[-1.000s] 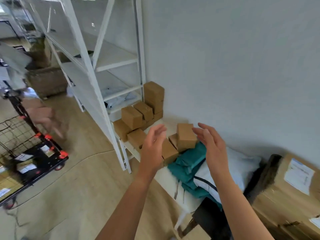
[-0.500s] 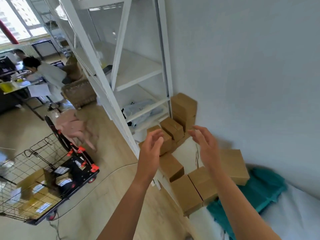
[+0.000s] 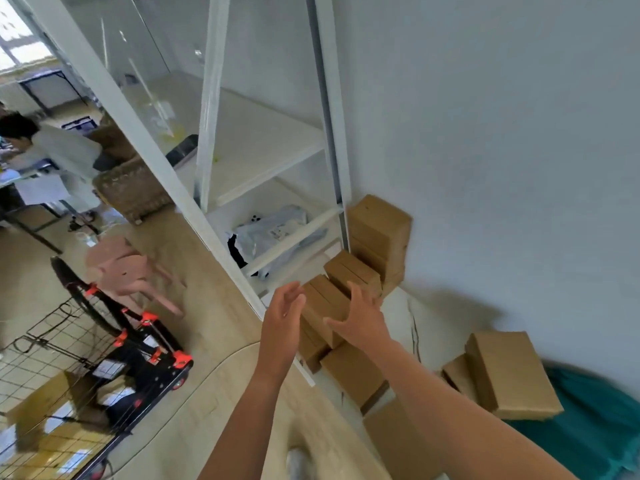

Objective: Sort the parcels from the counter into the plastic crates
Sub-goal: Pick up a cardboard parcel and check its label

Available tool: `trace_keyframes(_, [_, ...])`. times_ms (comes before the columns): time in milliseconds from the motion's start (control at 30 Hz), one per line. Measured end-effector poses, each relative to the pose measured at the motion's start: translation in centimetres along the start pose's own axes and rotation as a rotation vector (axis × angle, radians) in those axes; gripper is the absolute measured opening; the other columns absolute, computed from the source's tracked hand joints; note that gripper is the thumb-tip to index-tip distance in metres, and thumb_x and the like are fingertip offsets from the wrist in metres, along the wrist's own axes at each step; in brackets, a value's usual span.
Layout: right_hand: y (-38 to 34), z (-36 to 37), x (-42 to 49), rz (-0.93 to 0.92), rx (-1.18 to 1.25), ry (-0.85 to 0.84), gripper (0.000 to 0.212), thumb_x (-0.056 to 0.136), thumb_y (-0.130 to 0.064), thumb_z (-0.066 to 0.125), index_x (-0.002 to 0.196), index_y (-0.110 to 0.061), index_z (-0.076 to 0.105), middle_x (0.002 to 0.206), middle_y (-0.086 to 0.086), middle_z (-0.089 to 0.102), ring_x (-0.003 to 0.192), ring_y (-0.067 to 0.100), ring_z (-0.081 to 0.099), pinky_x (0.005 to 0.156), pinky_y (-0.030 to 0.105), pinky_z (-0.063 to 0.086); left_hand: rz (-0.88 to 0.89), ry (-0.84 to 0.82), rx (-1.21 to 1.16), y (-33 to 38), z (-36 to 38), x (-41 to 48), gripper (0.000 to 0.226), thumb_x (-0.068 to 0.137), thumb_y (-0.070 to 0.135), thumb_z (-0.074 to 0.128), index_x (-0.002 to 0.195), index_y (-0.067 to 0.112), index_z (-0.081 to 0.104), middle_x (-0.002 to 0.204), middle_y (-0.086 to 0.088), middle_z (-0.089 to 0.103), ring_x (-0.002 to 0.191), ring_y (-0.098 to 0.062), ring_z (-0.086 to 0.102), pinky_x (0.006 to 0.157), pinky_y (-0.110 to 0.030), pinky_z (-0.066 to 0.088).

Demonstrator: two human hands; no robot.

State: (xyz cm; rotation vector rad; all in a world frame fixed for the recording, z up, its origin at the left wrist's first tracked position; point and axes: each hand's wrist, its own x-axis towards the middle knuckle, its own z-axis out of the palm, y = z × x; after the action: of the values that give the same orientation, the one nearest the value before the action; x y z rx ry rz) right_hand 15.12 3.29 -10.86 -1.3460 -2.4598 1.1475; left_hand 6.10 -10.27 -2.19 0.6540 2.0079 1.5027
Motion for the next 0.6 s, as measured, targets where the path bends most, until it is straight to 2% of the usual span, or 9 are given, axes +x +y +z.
trace_keyframes(33, [0.1, 0.7, 0.8, 0.013, -0.018, -0.019, 0.106, 0.087, -0.058, 0.075, 0.164, -0.024, 0.011, 0.169, 0.009, 0.020, 0.156, 0.038, 0.020, 0.121, 0.055, 0.034, -0.004, -0.020, 0.011, -0.5, -0.2, 1.3, 0.028, 0.109, 0.028, 0.053, 0.135, 0.032, 0.062, 0.129, 0.018, 0.067, 0.120, 0.007, 0.059, 0.091, -0.014, 0.043])
trace_keyframes(100, [0.3, 1.8, 2.0, 0.040, -0.032, -0.048, 0.109, 0.085, -0.057, 0.077, 0.164, -0.025, 0.010, 0.166, 0.007, 0.028, 0.151, 0.035, 0.031, 0.115, 0.053, 0.042, -0.014, -0.058, 0.028, -1.6, -0.7, 4.1, 0.028, 0.109, 0.029, 0.053, 0.136, 0.031, 0.061, 0.129, 0.019, 0.065, 0.119, 0.009, 0.058, 0.090, -0.013, 0.043])
trace_keyframes(167, [0.2, 2.5, 2.8, 0.078, -0.033, -0.060, 0.104, 0.085, -0.055, 0.077, 0.162, -0.026, 0.014, 0.155, 0.004, 0.042, 0.136, 0.030, 0.049, 0.106, 0.046, 0.050, -0.027, -0.100, 0.033, -2.9, -1.2, 6.8, 0.028, 0.109, 0.030, 0.053, 0.136, 0.030, 0.062, 0.129, 0.022, 0.063, 0.119, 0.010, 0.057, 0.091, -0.014, 0.043])
trace_keyframes(233, [-0.1, 2.6, 3.4, 0.104, -0.037, -0.070, 0.098, 0.084, -0.054, 0.078, 0.158, -0.025, 0.021, 0.145, 0.003, 0.051, 0.123, 0.025, 0.057, 0.099, 0.040, 0.054, -0.048, -0.156, 0.046, -4.3, -1.8, 9.5, 0.027, 0.109, 0.030, 0.053, 0.134, 0.031, 0.062, 0.127, 0.023, 0.062, 0.121, 0.007, 0.057, 0.096, -0.021, 0.045])
trace_keyframes(333, [-0.3, 1.0, 3.1, 0.110, -0.047, -0.093, 0.098, 0.079, -0.054, 0.081, 0.156, -0.023, 0.029, 0.142, -0.001, 0.052, 0.119, 0.020, 0.058, 0.099, 0.036, 0.054, -0.058, -0.227, 0.119, -6.4, -2.8, 13.4, 0.025, 0.109, 0.027, 0.051, 0.133, 0.031, 0.060, 0.126, 0.021, 0.063, 0.123, -0.002, 0.059, 0.104, -0.028, 0.046])
trace_keyframes(433, [0.9, -2.1, 1.1, 0.162, -0.003, -0.016, 0.097, 0.075, -0.055, 0.083, 0.154, -0.023, 0.038, 0.140, -0.007, 0.051, 0.118, 0.012, 0.056, 0.103, 0.033, 0.054, -0.062, -0.294, 0.221, -8.8, -3.6, 17.2, 0.028, 0.110, 0.025, 0.049, 0.137, 0.029, 0.058, 0.132, 0.013, 0.062, 0.130, -0.011, 0.057, 0.107, -0.031, 0.046])
trace_keyframes(533, [3.3, -4.2, -2.0, 0.307, -0.002, 0.071, 0.097, 0.075, -0.042, 0.090, 0.154, -0.018, 0.040, 0.136, -0.006, 0.053, 0.117, 0.012, 0.057, 0.104, 0.030, 0.050, -0.105, -0.401, 0.389, -11.5, -3.8, 19.6, 0.036, 0.109, 0.024, 0.050, 0.145, 0.020, 0.053, 0.144, 0.001, 0.058, 0.136, -0.021, 0.054, 0.103, -0.031, 0.044])
trace_keyframes(600, [5.0, -4.1, -3.1, 0.440, -0.066, 0.118, 0.097, 0.075, -0.035, 0.092, 0.153, -0.013, 0.040, 0.133, -0.002, 0.053, 0.111, 0.015, 0.056, 0.098, 0.029, 0.048, -0.146, -0.462, 0.469, -13.2, -3.7, 20.3, 0.039, 0.107, 0.021, 0.053, 0.145, 0.013, 0.051, 0.142, -0.006, 0.056, 0.134, -0.029, 0.054, 0.098, -0.034, 0.044])
